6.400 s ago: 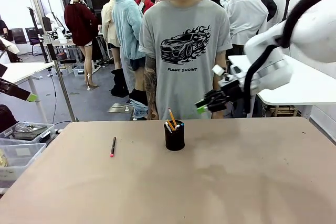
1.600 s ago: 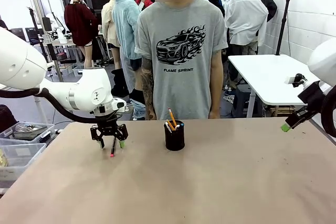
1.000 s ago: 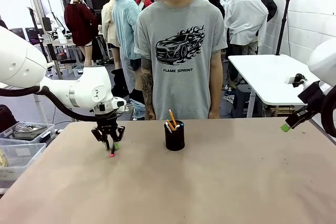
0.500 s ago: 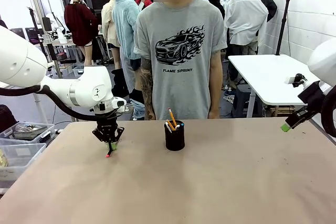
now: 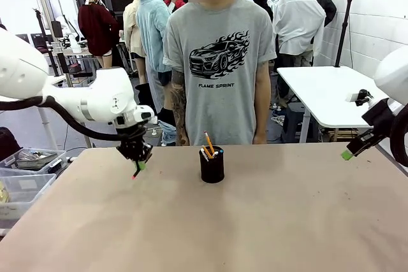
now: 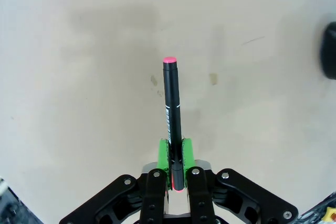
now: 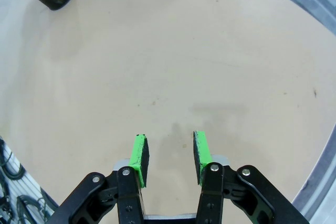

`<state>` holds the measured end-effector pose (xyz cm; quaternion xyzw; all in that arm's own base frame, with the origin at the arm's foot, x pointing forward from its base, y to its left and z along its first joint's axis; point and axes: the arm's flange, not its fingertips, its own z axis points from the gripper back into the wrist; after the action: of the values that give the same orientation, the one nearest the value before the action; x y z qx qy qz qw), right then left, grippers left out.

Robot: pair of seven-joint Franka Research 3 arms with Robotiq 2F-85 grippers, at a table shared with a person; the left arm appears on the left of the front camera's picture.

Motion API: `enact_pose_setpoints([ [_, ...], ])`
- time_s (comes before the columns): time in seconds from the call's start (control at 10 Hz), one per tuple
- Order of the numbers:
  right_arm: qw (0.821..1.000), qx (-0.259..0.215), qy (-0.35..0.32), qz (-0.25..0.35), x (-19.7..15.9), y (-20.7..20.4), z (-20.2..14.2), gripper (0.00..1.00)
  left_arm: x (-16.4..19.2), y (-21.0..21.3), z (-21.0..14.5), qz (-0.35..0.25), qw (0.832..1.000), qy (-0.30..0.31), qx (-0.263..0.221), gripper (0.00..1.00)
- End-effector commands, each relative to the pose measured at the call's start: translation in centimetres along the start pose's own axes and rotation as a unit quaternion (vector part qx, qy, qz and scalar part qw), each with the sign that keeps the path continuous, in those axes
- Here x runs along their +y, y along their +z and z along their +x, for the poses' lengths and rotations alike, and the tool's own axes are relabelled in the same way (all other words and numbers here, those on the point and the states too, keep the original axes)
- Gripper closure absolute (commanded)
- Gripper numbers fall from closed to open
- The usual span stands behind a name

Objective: Place the pens into the pen holder.
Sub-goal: Pick up a writing instrument from the table and place it into the Pen holder.

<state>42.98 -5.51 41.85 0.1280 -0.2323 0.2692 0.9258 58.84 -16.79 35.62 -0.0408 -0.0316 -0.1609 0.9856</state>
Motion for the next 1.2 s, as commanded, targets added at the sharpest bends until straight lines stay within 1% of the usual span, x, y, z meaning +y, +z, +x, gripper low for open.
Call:
enact_pose_setpoints([
  [0.0, 1.0, -0.008, 0.006, 0.008, 0.1, -0.3, -0.3, 0.54, 0.5, 2.9, -2.8, -0.056, 0.993, -0.072, -0.079, 1.0],
  [0.1, 1.0, -0.008, 0.006, 0.008, 0.1, -0.3, -0.3, 0.54, 0.6, 3.7, -3.0, -0.082, 0.986, -0.112, -0.095, 1.0],
  [0.2, 1.0, -0.008, 0.006, 0.008, 0.1, -0.3, -0.3, 0.54, 0.7, 4.3, -3.0, -0.119, 0.975, -0.154, -0.108, 1.0],
  [0.3, 1.0, -0.008, 0.006, 0.008, 0.1, -0.3, -0.3, 0.54, 0.7, 4.9, -3.2, -0.156, 0.958, -0.205, -0.126, 1.0],
  [0.4, 1.0, -0.008, 0.006, 0.008, 0.1, -0.3, -0.3, 0.54, 0.8, 4.9, -2.8, -0.12, 0.973, -0.154, -0.121, 1.0],
  [0.5, 1.0, -0.008, 0.006, 0.008, 0.1, -0.3, -0.3, 0.54, -0.7, 5.7, -1.8, -0.092, 0.977, -0.146, -0.128, 1.0],
  [0.6, 1.0, -0.008, 0.006, 0.008, 0.1, -0.3, -0.3, 0.54, -0.7, 5.7, -1.8, -0.092, 0.977, -0.146, -0.128, 1.0],
  [0.7, 1.0, -0.008, 0.006, 0.008, 0.1, -0.3, -0.3, 0.54, -0.6, 5.5, -2.0, -0.112, 0.97, -0.164, -0.137, 1.0],
  [0.8, 1.0, -0.008, 0.006, 0.008, 0.1, -0.3, -0.3, 0.54, -0.8, 5.7, -1.6, -0.144, 0.955, -0.198, -0.168, 1.0],
  [0.9, 1.0, -0.008, 0.006, 0.008, 0.1, -0.3, -0.3, 0.54, -0.7, 5.7, -0.8, -0.195, 0.927, -0.249, -0.202, 1.0],
  [1.0, 1.0, -0.008, 0.006, 0.008, 0.1, -0.3, -0.3, 0.54, -0.6, 5.4, 0.1, -0.255, 0.894, -0.29, -0.226, 1.0],
  [1.1, 1.0, -0.008, 0.006, 0.008, 0.1, -0.3, -0.3, 0.54, -0.8, 4.9, 0.9, -0.287, 0.871, -0.318, -0.243, 1.0],
])
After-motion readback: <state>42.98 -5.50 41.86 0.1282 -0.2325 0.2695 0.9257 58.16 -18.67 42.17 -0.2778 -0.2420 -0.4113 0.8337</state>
